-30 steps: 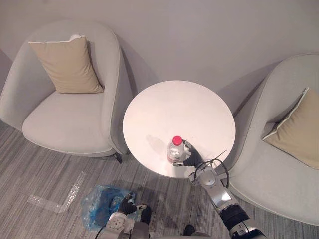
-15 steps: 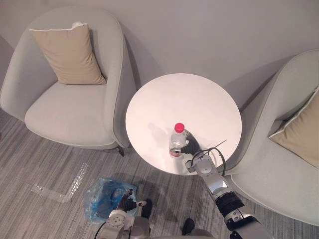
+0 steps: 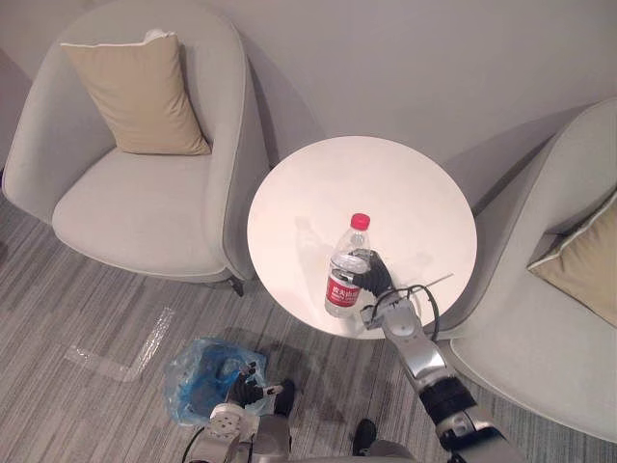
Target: Gather rubbish on tea table into small bin, then transfer packed bag to large trash can.
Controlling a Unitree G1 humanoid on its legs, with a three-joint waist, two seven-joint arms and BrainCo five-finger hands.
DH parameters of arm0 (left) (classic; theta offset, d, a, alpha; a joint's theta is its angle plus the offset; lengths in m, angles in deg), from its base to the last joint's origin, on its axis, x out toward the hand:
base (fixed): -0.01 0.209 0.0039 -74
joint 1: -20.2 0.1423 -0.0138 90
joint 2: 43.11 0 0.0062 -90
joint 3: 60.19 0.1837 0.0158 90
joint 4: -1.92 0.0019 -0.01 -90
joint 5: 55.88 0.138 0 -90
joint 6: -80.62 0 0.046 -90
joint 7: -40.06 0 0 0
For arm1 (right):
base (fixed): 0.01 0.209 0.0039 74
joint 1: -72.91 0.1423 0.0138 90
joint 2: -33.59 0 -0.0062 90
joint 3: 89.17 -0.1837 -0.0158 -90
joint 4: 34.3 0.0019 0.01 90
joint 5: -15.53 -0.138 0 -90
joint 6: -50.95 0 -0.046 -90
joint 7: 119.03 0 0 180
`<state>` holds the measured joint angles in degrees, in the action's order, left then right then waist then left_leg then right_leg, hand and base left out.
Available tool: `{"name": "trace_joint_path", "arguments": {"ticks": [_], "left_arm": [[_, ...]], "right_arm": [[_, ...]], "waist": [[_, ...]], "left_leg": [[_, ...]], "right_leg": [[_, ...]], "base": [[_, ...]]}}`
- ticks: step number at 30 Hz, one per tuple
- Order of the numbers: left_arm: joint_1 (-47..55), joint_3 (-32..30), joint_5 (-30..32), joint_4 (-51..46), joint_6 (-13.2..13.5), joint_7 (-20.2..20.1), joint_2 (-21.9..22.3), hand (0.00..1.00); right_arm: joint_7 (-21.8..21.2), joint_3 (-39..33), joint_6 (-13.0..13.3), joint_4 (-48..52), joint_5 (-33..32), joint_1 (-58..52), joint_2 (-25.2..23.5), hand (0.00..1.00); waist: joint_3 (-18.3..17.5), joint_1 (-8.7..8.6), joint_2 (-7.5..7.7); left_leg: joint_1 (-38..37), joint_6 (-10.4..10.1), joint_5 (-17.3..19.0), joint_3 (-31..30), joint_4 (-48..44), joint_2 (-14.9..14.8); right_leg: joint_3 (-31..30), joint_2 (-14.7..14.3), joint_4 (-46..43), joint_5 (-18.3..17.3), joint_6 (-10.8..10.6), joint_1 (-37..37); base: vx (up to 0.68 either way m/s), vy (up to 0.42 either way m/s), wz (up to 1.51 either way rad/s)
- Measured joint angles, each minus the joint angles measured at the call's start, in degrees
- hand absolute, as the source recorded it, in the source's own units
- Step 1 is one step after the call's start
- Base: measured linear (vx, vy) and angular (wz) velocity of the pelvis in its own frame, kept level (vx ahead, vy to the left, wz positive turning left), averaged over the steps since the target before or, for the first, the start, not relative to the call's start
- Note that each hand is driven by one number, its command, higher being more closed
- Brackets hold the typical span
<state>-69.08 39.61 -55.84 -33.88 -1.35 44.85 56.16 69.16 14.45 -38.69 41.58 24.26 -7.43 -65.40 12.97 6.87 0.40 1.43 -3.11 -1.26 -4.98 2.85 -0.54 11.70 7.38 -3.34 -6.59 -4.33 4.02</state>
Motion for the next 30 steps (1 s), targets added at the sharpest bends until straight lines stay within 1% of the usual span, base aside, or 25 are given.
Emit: {"name": "trace_joint_path", "arguments": {"ticks": [2,6,7,9,11,12,13,14,16,17,18,19,20,21,22,23,24,25,26,27,28,29,30], "left_arm": [[0.0,-0.1,0.2,0.4,0.0,0.0,0.0,0.00],[0.0,-0.4,1.0,1.1,0.0,-0.1,0.0,0.00],[0.0,-0.4,1.0,1.5,0.0,-0.2,-0.1,0.00],[0.0,-0.3,1.0,1.9,0.0,-0.2,-0.3,0.00],[0.0,-0.1,1.0,2.6,0.0,-0.3,-0.3,0.00],[0.0,0.3,0.9,2.8,0.0,-0.4,-0.4,0.00],[0.0,0.6,0.9,2.9,0.0,-0.6,-0.4,0.00],[0.0,0.8,0.9,2.9,0.0,-0.6,-0.4,0.00],[-0.2,1.5,0.9,3.5,0.0,-0.7,-0.5,0.00],[-0.2,1.4,0.8,3.6,0.0,-0.7,-0.6,0.00],[-0.2,1.4,0.8,3.8,0.0,-0.6,-1.0,0.00],[-0.2,1.4,0.8,3.8,0.0,-0.6,-1.1,0.00],[-0.1,1.4,0.8,3.8,0.0,-0.6,-1.5,0.00],[-0.2,1.4,0.8,3.7,0.0,-0.6,-1.6,0.00],[-0.4,1.4,0.9,3.7,0.0,-0.6,-1.5,0.00],[-0.7,1.4,0.9,3.7,-0.2,-0.6,-0.9,0.00],[-0.9,1.4,0.9,3.7,-0.2,-0.5,-0.5,0.00],[-1.1,1.4,0.9,3.8,-0.3,-0.4,0.0,0.00],[-1.0,2.1,0.8,3.8,-0.4,-0.4,0.3,0.00],[-0.8,2.6,0.6,3.7,-0.4,-0.4,0.5,0.00],[-0.7,2.7,0.3,3.6,-0.4,-0.4,0.8,0.00],[-0.6,2.6,-0.2,3.7,-0.5,-0.2,0.8,0.00],[-0.8,2.6,-0.1,3.7,-0.9,-0.2,0.5,0.00]], "right_arm": [[-0.9,-0.1,0.0,4.0,0.0,-4.2,0.3,1.00],[-2.6,-0.6,0.0,9.6,0.0,-11.5,0.3,1.00],[-3.1,-0.4,0.0,10.7,-0.2,-12.9,0.2,1.00],[-3.8,0.0,-0.1,12.2,-0.2,-14.7,0.2,1.00],[-4.9,0.8,-0.4,13.3,-0.1,-15.8,0.2,1.00],[-5.3,1.3,-0.4,13.5,-0.1,-15.9,0.2,1.00],[-5.8,2.0,-0.4,13.5,-0.1,-16.0,0.2,1.00],[-5.9,2.1,-0.5,13.5,-0.1,-16.1,0.3,1.00],[-6.6,2.5,-1.2,13.5,0.3,-17.3,0.3,1.00],[-6.8,2.6,-1.4,13.6,0.3,-17.5,0.3,1.00],[-7.1,2.8,-1.8,13.6,0.3,-18.2,-0.1,1.00],[-7.2,3.0,-2.0,13.7,0.3,-18.5,-0.3,1.00],[-7.7,4.2,-2.3,13.8,0.3,-18.7,-0.4,1.00],[-8.1,5.1,-2.6,13.9,0.4,-18.0,-0.4,1.00],[-8.2,5.2,-2.7,13.9,0.4,-17.4,-0.3,1.00],[-8.2,5.2,-2.9,13.9,0.3,-16.0,0.3,1.00],[-8.0,5.1,-3.2,13.8,0.3,-14.3,0.5,1.00],[-7.7,4.9,-3.2,13.5,0.2,-13.6,0.8,1.00],[-6.9,4.8,-3.3,13.1,0.1,-13.3,1.2,1.00],[-6.6,4.8,-3.3,13.0,-0.2,-13.5,2.2,1.00],[-6.5,4.8,-3.3,13.0,-0.4,-13.5,2.5,1.00],[-6.3,4.8,-3.3,12.8,-0.7,-13.5,3.0,1.00],[-6.1,4.4,-3.3,12.5,-0.9,-13.4,2.5,1.00]], "waist": [[0.0,-0.68,0.00],[-0.3,-1.19,0.11],[-0.3,-1.79,0.10],[-0.4,-2.38,0.09],[-0.7,-2.73,0.10],[-0.8,-3.22,0.12],[-0.8,-3.92,0.15],[-0.8,-4.08,0.14],[-1.0,-4.70,0.06],[-1.1,-4.77,0.32],[-1.8,-5.00,1.25],[-2.2,-5.04,1.66],[-3.5,-4.92,2.60],[-4.3,-4.62,3.16],[-4.6,-4.51,2.77],[-5.4,-3.77,1.23],[-5.0,-3.34,0.08],[-4.4,-3.49,-1.07],[-3.9,-3.72,-2.25],[-4.1,-3.66,-3.08],[-4.0,-3.65,-3.43],[-4.0,-3.62,-3.53],[-3.9,-3.60,-2.95]], "left_leg": [[-0.5,0.1,0.1,0.6,0.0,-0.1],[-1.9,0.2,0.4,3.1,0.0,-0.1],[-2.2,0.2,0.4,3.7,0.0,-0.1],[-2.9,0.2,0.4,4.9,0.0,-0.3],[-3.5,0.0,0.6,6.7,-0.1,-0.6],[-3.5,0.1,0.6,7.4,-0.4,-0.7],[-3.3,0.3,1.3,7.8,-1.6,-0.6],[-3.2,0.3,1.6,7.8,-2.2,-0.6],[-1.2,0.8,2.1,7.3,-5.4,-0.8],[-0.7,0.8,2.2,7.1,-6.1,-0.7],[0.7,0.7,2.1,5.7,-7.6,-0.2],[1.1,0.7,2.1,5.1,-8.1,0.1],[3.2,0.3,1.8,3.5,-9.8,0.5],[5.6,-0.2,1.6,2.8,-11.6,0.6],[7.1,-0.5,1.4,2.5,-12.5,0.1],[9.5,-1.7,0.5,2.1,-12.7,-1.2],[10.9,-2.8,-0.5,1.2,-12.8,-2.6],[11.0,-3.1,-1.0,0.5,-12.7,-3.3],[10.3,-3.8,-2.4,-1.0,-11.0,-4.5],[10.2,-3.9,-3.1,-2.2,-9.0,-5.4],[10.1,-3.9,-3.0,-1.6,-8.2,-6.2],[9.6,-2.8,-2.1,1.6,-5.1,-8.0],[10.1,-0.4,1.1,5.8,-4.3,-8.8]], "right_leg": [[-0.5,0.1,-0.3,0.0,0.0,0.0],[-3.2,0.3,-0.5,0.1,-0.3,0.0],[-3.8,0.3,-0.6,0.2,-0.3,0.0],[-5.1,0.3,-1.3,0.1,-0.4,-0.4],[-6.9,0.2,-3.8,-0.2,-0.8,-2.1],[-7.6,0.1,-5.5,-0.4,-1.1,-3.1],[-7.8,0.4,-9.0,-1.1,-1.8,-4.8],[-7.8,0.5,-10.0,-1.3,-2.0,-5.2],[-8.9,0.9,-16.6,-2.8,-3.1,-7.5],[-10.1,1.1,-20.3,-4.1,-3.2,-8.7],[-11.9,1.4,-28.2,-6.8,-3.4,-10.7],[-12.7,1.4,-30.4,-7.5,-3.4,-11.1],[-14.7,1.2,-33.0,-8.9,-3.0,-10.9],[-16.7,0.1,-30.2,-10.1,-2.8,-10.8],[-16.8,-0.6,-27.9,-10.4,-2.5,-10.7],[-16.0,-2.1,-22.0,-10.4,-2.3,-9.3],[-14.8,-3.1,-16.9,-10.4,0.8,-7.8],[-13.9,-3.9,-16.1,-9.5,1.2,-7.5],[-12.2,-5.1,-14.7,-8.7,2.0,-6.2],[-10.9,-6.5,-14.7,-8.3,2.6,-6.0],[-10.3,-7.2,-14.9,-8.0,3.0,-6.1],[-8.7,-7.6,-14.2,-7.0,4.2,-6.3],[-6.6,-6.5,-12.6,-5.6,5.6,-6.7]], "base": [[-0.05,0.007,-0.20],[-0.07,0.008,-0.33],[-0.08,0.009,-0.34],[-0.11,0.007,-0.38],[-0.12,0.009,-0.51],[-0.11,0.009,-0.39],[-0.12,0.008,-0.26],[-0.12,0.003,-0.08],[-0.13,-0.009,0.22],[-0.15,-0.051,0.54],[-0.11,-0.082,0.51],[-0.09,-0.159,0.76],[-0.10,-0.257,0.63],[-0.08,-0.221,0.61],[-0.17,-0.214,0.29],[-0.20,-0.152,0.10],[-0.26,-0.182,0.07],[-0.26,-0.156,0.29],[-0.28,-0.154,0.53],[-0.27,-0.177,0.57],[-0.24,-0.182,0.55],[-0.21,-0.126,0.63],[-0.23,-0.085,0.68]]}}
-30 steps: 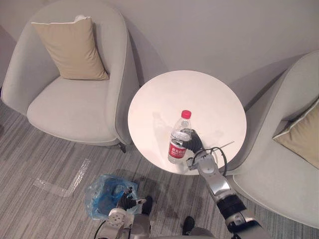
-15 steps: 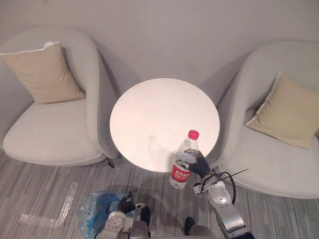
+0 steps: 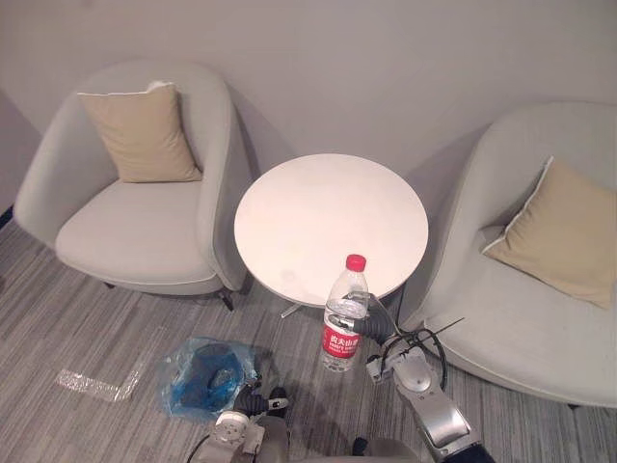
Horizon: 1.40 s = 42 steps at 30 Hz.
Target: Gather rubbish on tea table into small bin, then transfer packed bag to large trash can.
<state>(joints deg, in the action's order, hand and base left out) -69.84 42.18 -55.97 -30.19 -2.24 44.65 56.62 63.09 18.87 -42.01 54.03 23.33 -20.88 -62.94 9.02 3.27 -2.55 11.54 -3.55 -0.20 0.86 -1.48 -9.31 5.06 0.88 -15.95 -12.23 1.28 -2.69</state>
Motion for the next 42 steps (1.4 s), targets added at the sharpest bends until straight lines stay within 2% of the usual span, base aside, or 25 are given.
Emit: {"name": "trace_joint_path", "arguments": {"ticks": [2,3,5,6,8,10,11,13,15,22,26,27,28,29,30,31,32,33,34,35,36,38,39,41,42], "left_arm": [[-0.4,0.1,0.1,-0.6,0.0,-0.1,-0.6,0.00],[-0.3,0.1,0.6,-1.3,0.0,-0.2,-0.4,0.00],[0.9,0.2,1.3,-1.8,-0.1,-0.1,0.5,0.00],[1.7,1.0,2.3,-1.6,-0.1,-0.1,0.8,0.00],[1.9,2.0,2.9,-1.6,-0.2,-0.1,0.9,0.00],[1.8,3.4,3.9,-1.2,-0.3,-0.2,2.0,0.00],[1.7,3.4,4.1,-1.2,-0.3,-0.2,2.0,0.00],[1.5,3.4,4.8,-1.1,-0.3,-0.2,1.2,0.00],[2.0,3.4,5.3,-0.8,-0.3,-0.1,0.7,0.00],[2.1,2.5,5.5,-0.2,-0.3,0.3,0.3,0.00],[1.5,2.2,5.4,-0.1,-0.2,0.5,-0.5,0.00],[1.4,2.2,5.3,-0.4,-0.2,0.7,-1.1,0.00],[1.4,2.2,5.0,-0.4,-0.1,0.9,-1.2,0.00],[1.4,2.2,4.9,-0.5,-0.1,1.0,-1.3,0.00],[1.5,2.0,4.4,-1.1,-0.2,1.5,-1.3,0.00],[1.6,1.9,4.3,-1.3,-0.2,1.6,-1.2,0.00],[1.5,0.7,3.5,-1.3,-0.2,1.7,-1.4,0.00],[1.5,0.3,3.2,-1.1,-0.2,1.7,-1.3,0.00],[1.6,-0.2,2.4,-0.8,-0.3,1.7,-1.4,0.00],[1.8,-0.1,2.2,-0.8,-0.3,1.7,-1.5,0.00],[1.7,-0.3,2.3,-0.7,-0.2,1.6,-1.8,0.00],[1.4,-1.8,2.4,-0.4,0.0,1.7,0.2,0.00],[1.8,-2.0,2.4,-0.3,-0.1,1.7,0.6,0.00],[2.1,-2.4,2.6,-0.3,-0.1,1.7,0.6,0.00],[1.9,-2.3,3.0,-0.3,-0.1,1.5,0.6,0.00]], "right_arm": [[0.1,-0.9,0.0,-1.5,-0.1,0.6,-0.2,1.00],[0.2,-2.4,-0.3,-3.4,-0.4,0.5,-0.3,1.00],[0.2,-3.5,-1.1,-4.6,-1.0,-0.2,0.1,1.00],[0.2,-3.9,-1.2,-4.6,-1.1,-1.2,0.1,1.00],[0.2,-4.0,-1.2,-4.5,-1.1,-1.4,0.0,1.00],[0.1,-6.0,-1.5,-4.0,-1.1,-1.6,-1.2,1.00],[0.1,-6.6,-1.6,-4.0,-1.1,-1.7,-1.7,1.00],[0.0,-6.5,-1.9,-4.0,-1.1,-2.2,-3.7,1.00],[-0.1,-6.3,-1.9,-4.0,-1.1,-2.7,-5.1,1.00],[-0.4,-6.5,-2.2,-8.5,-1.1,-2.2,-5.1,1.00],[-0.8,-6.4,-2.3,-10.6,-1.1,-1.6,-4.9,1.00],[-1.0,-6.4,-2.3,-10.5,-1.1,-1.6,-4.8,1.00],[-1.1,-6.4,-2.3,-10.5,-1.0,-1.8,-4.7,1.00],[-1.1,-6.4,-2.3,-10.5,-1.0,-1.9,-4.7,1.00],[-1.2,-6.4,-2.3,-10.6,-1.0,-1.9,-4.6,1.00],[-1.3,-6.6,-2.3,-10.6,-1.0,-2.1,-4.4,1.00],[-1.8,-6.2,-2.2,-10.6,-1.0,-2.0,-4.6,1.00],[-2.0,-6.1,-2.1,-10.6,-1.0,-2.0,-4.6,1.00],[-2.2,-6.1,-2.1,-10.7,-1.0,-2.4,-4.6,1.00],[-2.2,-6.2,-2.1,-10.7,-1.0,-2.5,-4.6,1.00],[-2.2,-6.6,-2.0,-10.6,-1.0,-3.0,-4.6,1.00],[-2.2,-7.3,-2.1,-11.1,-1.0,-2.9,-2.9,1.00],[-2.2,-7.2,-2.1,-11.1,-1.0,-2.5,-2.6,1.00],[-2.2,-7.8,-2.1,-11.0,-1.1,-2.3,-2.7,1.00],[-2.2,-8.6,-2.1,-10.9,-1.2,-3.2,-2.8,1.00]], "waist": [[0.4,-0.05,0.73],[0.4,-0.31,0.91],[-0.5,-0.86,-0.43],[-1.1,-1.33,-1.39],[-1.1,-1.89,-1.43],[-1.8,-3.11,-2.40],[-1.7,-3.11,-2.17],[-2.0,-2.55,-0.18],[-2.4,-2.56,0.13],[-3.1,-2.31,1.05],[-1.9,-1.85,2.90],[-1.2,-1.89,3.72],[-1.1,-1.90,3.78],[-1.1,-1.98,3.81],[-0.7,-2.19,3.48],[-0.7,-2.71,3.17],[-0.6,-2.94,3.09],[-0.5,-3.03,3.01],[-0.3,-3.28,2.83],[-0.2,-3.37,3.03],[-0.4,-3.41,5.10],[-0.2,-2.81,1.49],[-0.2,-2.83,0.58],[-0.2,-2.94,0.19],[-0.1,-3.08,0.34]], "left_leg": [[2.8,2.6,-0.7,3.8,-5.1,0.6],[3.9,3.9,-1.4,6.3,-11.7,2.4],[3.5,3.6,1.8,10.2,-22.0,1.3],[0.0,2.4,6.2,13.9,-25.7,-0.6],[-3.5,0.6,9.3,16.4,-24.4,-1.8],[-7.4,-1.7,10.3,19.1,-14.0,-1.0],[-7.9,-1.7,10.3,19.1,-11.9,-0.5],[-9.5,-0.9,8.9,17.6,-7.5,2.5],[-11.0,-0.3,8.5,17.0,-6.4,4.0],[-11.7,0.5,5.2,13.0,-0.8,6.3],[-11.4,0.6,6.3,11.9,-1.9,7.1],[-11.4,1.2,8.8,10.0,-3.8,7.7],[-11.3,1.5,9.2,9.3,-4.3,7.8],[-11.4,1.6,9.5,8.6,-4.8,7.8],[-11.8,1.9,9.7,5.6,-5.4,7.6],[-11.6,2.1,9.9,4.5,-5.8,7.0],[-11.3,2.5,10.2,2.1,-5.6,6.0],[-11.3,2.3,10.1,1.2,-5.5,5.8],[-11.3,1.5,9.8,-1.5,-5.5,5.4],[-11.4,1.5,9.8,-2.3,-5.5,5.7],[-11.7,0.7,10.3,-4.3,-5.9,8.2],[-11.3,-0.1,10.8,-5.5,-6.7,6.7],[-11.1,-0.5,11.0,-5.5,-6.6,6.2],[-10.5,-0.8,11.2,-5.1,-7.4,5.4],[-10.3,-2.1,12.0,-4.2,-10.2,4.9]], "right_leg": [[1.9,2.2,0.2,0.5,0.5,-1.4],[3.7,4.4,1.0,1.9,0.0,-1.5],[5.9,5.3,2.6,3.4,-0.4,-1.5],[8.0,5.9,3.6,4.2,-0.9,-1.3],[10.2,6.7,4.1,4.7,-1.7,-1.4],[14.1,6.8,6.5,6.8,-4.2,-1.0],[14.8,6.8,7.6,7.7,-4.5,-0.7],[16.3,7.7,13.6,10.8,-5.6,2.9],[16.3,8.5,15.4,11.5,-6.4,5.0],[19.2,9.1,15.1,10.9,-6.5,5.5],[20.0,12.6,4.0,4.3,-7.7,2.3],[18.2,14.2,-1.8,2.9,-8.3,1.5],[15.3,14.4,-4.7,3.0,-8.0,0.6],[13.0,14.3,-6.9,3.4,-7.5,-0.2],[7.8,14.0,-16.1,3.9,-5.0,-4.8],[6.3,13.1,-17.0,2.4,-5.1,-6.0],[3.0,8.9,-15.1,-0.9,-4.8,-7.5],[2.5,7.6,-14.3,-1.4,-4.8,-8.0],[1.3,3.8,-9.8,-1.4,-4.3,-9.5],[1.3,3.4,-7.9,-0.6,-3.9,-9.5],[1.1,3.9,-2.3,4.3,-2.5,-8.9],[3.3,3.4,-1.4,4.4,-2.3,-7.0],[3.8,2.9,-0.3,4.4,-2.3,-6.5],[4.5,2.2,1.6,4.4,-2.3,-5.0],[5.7,1.9,3.0,4.4,-2.3,-2.9]], "base": [[-0.22,-0.062,0.68],[-0.21,-0.049,0.80],[-0.14,0.030,0.73],[-0.08,0.120,0.66],[-0.06,0.147,0.86],[-0.05,0.193,1.14],[-0.05,0.213,0.89],[-0.04,0.183,0.49],[0.01,0.142,0.21],[-0.01,0.037,0.31],[0.02,0.004,0.24],[0.05,0.030,0.45],[0.09,0.084,0.46],[0.14,0.104,0.64],[0.14,0.104,0.67],[0.21,-0.026,0.93],[0.15,-0.089,0.67],[0.26,-0.151,1.10],[0.14,-0.078,0.93],[0.19,-0.116,1.34],[0.19,-0.118,0.96],[0.29,-0.113,0.65],[0.19,-0.037,0.19],[0.19,-0.056,0.24],[0.22,-0.048,0.39]]}}
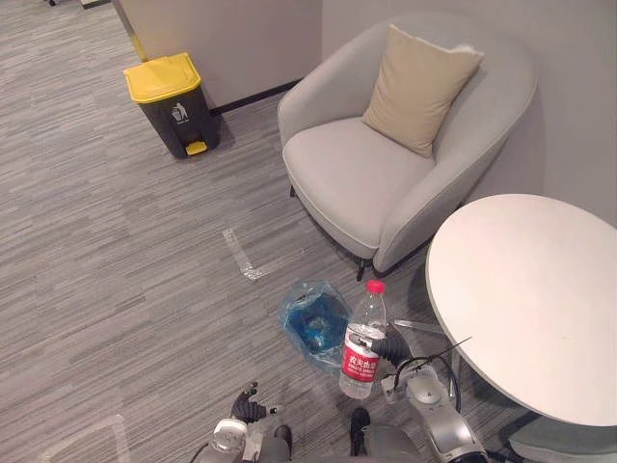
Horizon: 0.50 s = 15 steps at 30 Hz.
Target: Gather rubbish on tea table into small bin, then transfer packed bag to large trash can.
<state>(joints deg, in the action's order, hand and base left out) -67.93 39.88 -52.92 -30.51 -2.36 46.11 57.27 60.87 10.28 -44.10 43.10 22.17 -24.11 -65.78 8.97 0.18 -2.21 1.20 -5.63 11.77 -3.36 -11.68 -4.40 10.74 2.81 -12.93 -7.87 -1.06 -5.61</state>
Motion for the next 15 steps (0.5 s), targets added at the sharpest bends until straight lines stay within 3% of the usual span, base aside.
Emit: {"name": "trace_joint_path", "arguments": {"ticks": [4,5,6,7,10,15], "left_arm": [[-0.2,-0.2,0.6,-0.8,0.2,-0.1,-0.5,0.00],[-0.2,-0.1,0.9,-0.9,0.4,-0.1,-0.7,0.00],[-0.4,0.0,1.1,-1.0,0.4,-0.1,-0.4,0.00],[-0.6,0.1,1.5,-1.0,0.3,-0.1,0.4,0.00],[-1.0,0.6,1.5,-1.1,0.4,0.0,-0.4,0.00],[-1.2,0.6,1.6,-1.3,0.5,0.1,-0.7,0.00]], "right_arm": [[0.2,-0.4,-0.2,0.4,0.0,-0.6,0.4,1.00],[0.1,-0.3,-0.3,0.5,0.0,-0.3,0.4,1.00],[0.2,-0.3,-0.3,0.5,0.0,0.0,0.5,1.00],[0.1,-0.3,-0.5,0.6,0.0,0.5,0.7,1.00],[-0.1,0.4,-1.1,0.6,-0.1,1.1,0.1,1.00],[-1.9,3.0,-1.5,-0.9,0.1,2.8,0.2,1.00]], "waist": [[0.6,0.31,1.17],[0.9,0.40,1.48],[0.9,0.40,0.86],[0.8,0.70,-0.90],[1.0,1.35,0.36],[1.3,2.17,0.83]], "left_leg": [[5.2,-1.6,0.8,5.4,-14.6,-0.2],[6.7,-0.1,3.2,8.3,-15.9,-1.3],[7.4,0.2,3.0,9.2,-14.3,-2.5],[7.5,-0.6,-0.4,8.6,-9.7,-3.6],[6.5,-0.1,-0.8,8.9,-6.4,-1.5],[5.4,0.9,-1.4,9.2,-5.9,0.0]], "right_leg": [[0.2,1.1,2.7,0.1,0.2,4.6],[0.0,1.5,3.4,0.1,0.2,5.6],[0.0,1.5,3.4,0.1,0.2,5.7],[-0.6,0.9,3.5,-0.1,-0.5,5.7],[-1.4,2.1,6.0,0.7,-2.2,5.7],[-2.0,3.4,6.1,0.9,-2.6,6.5]], "base": [[0.11,0.014,0.21],[0.06,0.049,-0.06],[0.11,0.148,-0.18],[0.07,0.157,-0.19],[0.06,0.151,0.03],[0.00,0.060,0.01]]}}
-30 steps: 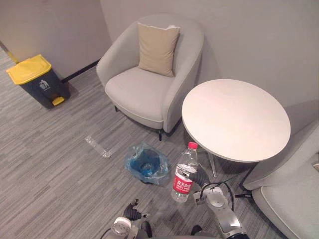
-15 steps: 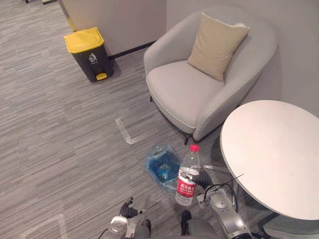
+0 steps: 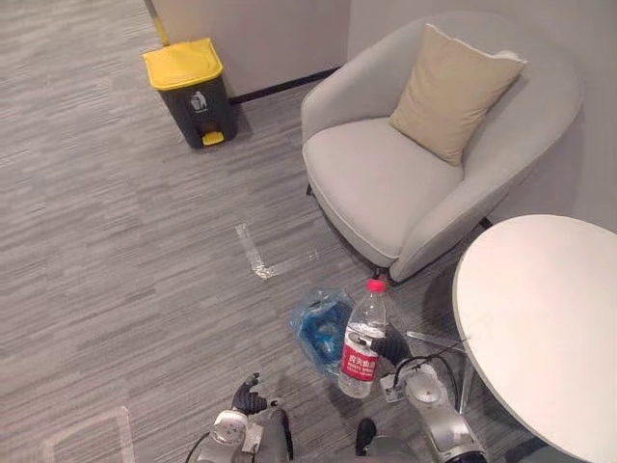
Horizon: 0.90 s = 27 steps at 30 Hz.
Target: Gather rubbish on tea table into small bin, then transfer packed bag to large trash can.
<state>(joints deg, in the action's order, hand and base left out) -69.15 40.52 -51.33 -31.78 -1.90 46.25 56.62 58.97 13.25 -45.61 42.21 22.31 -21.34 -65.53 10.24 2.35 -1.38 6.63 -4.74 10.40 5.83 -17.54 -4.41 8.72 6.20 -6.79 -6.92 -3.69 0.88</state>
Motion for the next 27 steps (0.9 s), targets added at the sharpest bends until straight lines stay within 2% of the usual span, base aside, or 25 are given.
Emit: {"name": "trace_joint_path", "arguments": {"ticks": [3,5,7,8,9,10,12,13,15,19,21,24,25,27], "left_arm": [[0.0,0.7,0.5,0.2,0.1,0.1,-0.3,0.00],[-1.1,1.7,0.5,0.2,0.3,0.3,-0.4,0.00],[-5.0,1.8,0.3,0.2,0.5,1.2,-0.8,0.00],[-5.4,1.8,0.2,0.2,0.5,1.3,-0.9,0.00],[-7.3,1.6,-0.4,0.2,0.5,1.5,-1.5,0.00],[-7.9,1.6,-0.6,0.2,0.5,1.6,-1.8,0.00],[-11.7,0.8,-2.3,0.1,0.5,2.7,-3.1,0.00],[-12.2,0.3,-2.5,0.0,0.5,2.7,-3.3,0.00],[-15.8,-2.4,-3.9,-0.7,0.5,3.8,-4.3,0.00],[-21.6,-5.4,-6.0,-2.4,0.6,5.2,-4.2,0.00],[-26.4,-7.8,-7.1,-5.0,0.8,6.2,-3.2,0.00],[-29.1,-9.9,-8.2,-8.1,1.0,6.5,-2.0,0.00],[-29.9,-10.4,-9.0,-10.4,1.2,7.3,-1.7,0.00],[-30.6,-11.5,-9.4,-11.9,1.2,7.3,-1.4,0.00]], "right_arm": [[-1.3,2.4,-0.3,-5.4,0.1,3.2,0.3,1.00],[-2.0,4.0,-0.8,-10.0,0.9,6.7,0.5,1.00],[-1.9,6.5,-0.8,-15.6,2.5,14.9,2.5,1.00],[-1.9,6.6,-0.7,-16.0,2.6,15.7,2.6,1.00],[-1.4,7.0,-0.6,-18.2,3.8,19.7,3.3,1.00],[-1.2,7.0,-0.5,-18.8,4.2,21.1,3.6,1.00],[0.7,6.9,0.6,-21.2,4.6,28.1,5.9,1.00],[1.0,6.9,0.7,-21.4,4.6,29.0,6.2,1.00],[3.2,6.5,2.0,-21.9,4.7,34.5,8.5,1.00],[6.5,5.6,3.6,-22.5,4.7,40.2,9.9,1.00],[8.1,5.2,6.5,-22.3,4.4,44.0,11.1,1.00],[9.0,4.5,8.6,-21.0,4.3,47.1,11.1,1.00],[9.5,4.5,10.6,-20.5,3.2,49.6,11.0,1.00],[9.8,4.3,11.7,-19.4,1.9,51.5,11.0,1.00]], "waist": [[0.1,0.07,0.15],[0.9,0.25,0.10],[6.0,0.55,0.06],[6.4,0.60,0.08],[8.0,0.90,0.36],[8.6,0.91,0.43],[12.2,1.04,0.51],[12.7,1.06,0.51],[14.8,1.21,0.41],[15.0,1.12,0.19],[15.1,1.27,0.17],[15.6,1.40,0.19],[15.8,1.42,0.11],[15.8,1.67,0.11]], "left_leg": [[-0.5,0.2,-0.5,0.1,2.0,0.0],[2.2,0.1,-2.2,0.1,3.0,0.1],[7.3,0.3,-3.3,-0.3,1.5,0.0],[7.9,0.3,-3.5,-0.3,1.2,-0.1],[11.7,0.3,-4.0,-0.8,0.0,-0.1],[12.8,0.3,-4.0,-1.0,-0.2,0.0],[18.6,0.5,-4.6,-1.6,-2.2,0.1],[19.6,0.6,-4.8,-1.7,-2.6,0.1],[25.7,0.8,-5.7,-2.1,-5.0,0.1],[35.9,0.9,-5.7,-3.6,-9.3,-0.4],[43.2,0.9,-5.7,-4.3,-12.5,-1.1],[47.6,1.0,-6.1,-4.3,-14.2,-1.1],[50.5,1.0,-6.1,-4.4,-15.2,-1.1],[52.7,1.0,-6.2,-4.7,-15.7,-1.1]], "right_leg": [[-0.1,-0.1,-0.7,-0.2,-0.2,-1.0],[-0.2,0.0,-3.4,-0.3,-0.2,-5.2],[0.1,0.1,-8.9,-1.0,0.8,-11.9],[0.1,0.1,-9.5,-1.0,0.8,-12.6],[0.2,0.4,-12.4,-1.5,1.2,-17.0],[0.3,0.5,-13.1,-1.8,1.3,-18.2],[0.5,1.1,-17.7,-2.6,1.4,-24.7],[0.5,1.1,-18.2,-2.6,1.4,-25.7],[0.6,1.8,-21.9,-2.7,1.6,-32.1],[1.5,2.0,-25.3,-2.5,1.9,-40.9],[2.6,2.0,-27.5,-2.2,2.3,-46.9],[3.1,2.7,-29.6,-2.3,2.5,-51.2],[3.2,2.9,-30.7,-2.4,2.6,-53.9],[3.4,2.9,-31.4,-2.4,2.8,-55.9]], "base": [[-0.06,-0.018,-0.04],[-0.13,-0.037,-0.01],[-0.22,-0.040,0.10],[-0.24,-0.038,0.14],[-0.19,-0.038,0.12],[-0.24,-0.045,0.25],[-0.24,-0.035,0.24],[-0.23,-0.029,0.13],[-0.23,-0.030,0.12],[-0.18,0.009,0.15],[-0.10,0.037,0.13],[-0.05,0.029,0.07],[-0.02,0.019,0.03],[-0.01,0.011,0.08]]}}
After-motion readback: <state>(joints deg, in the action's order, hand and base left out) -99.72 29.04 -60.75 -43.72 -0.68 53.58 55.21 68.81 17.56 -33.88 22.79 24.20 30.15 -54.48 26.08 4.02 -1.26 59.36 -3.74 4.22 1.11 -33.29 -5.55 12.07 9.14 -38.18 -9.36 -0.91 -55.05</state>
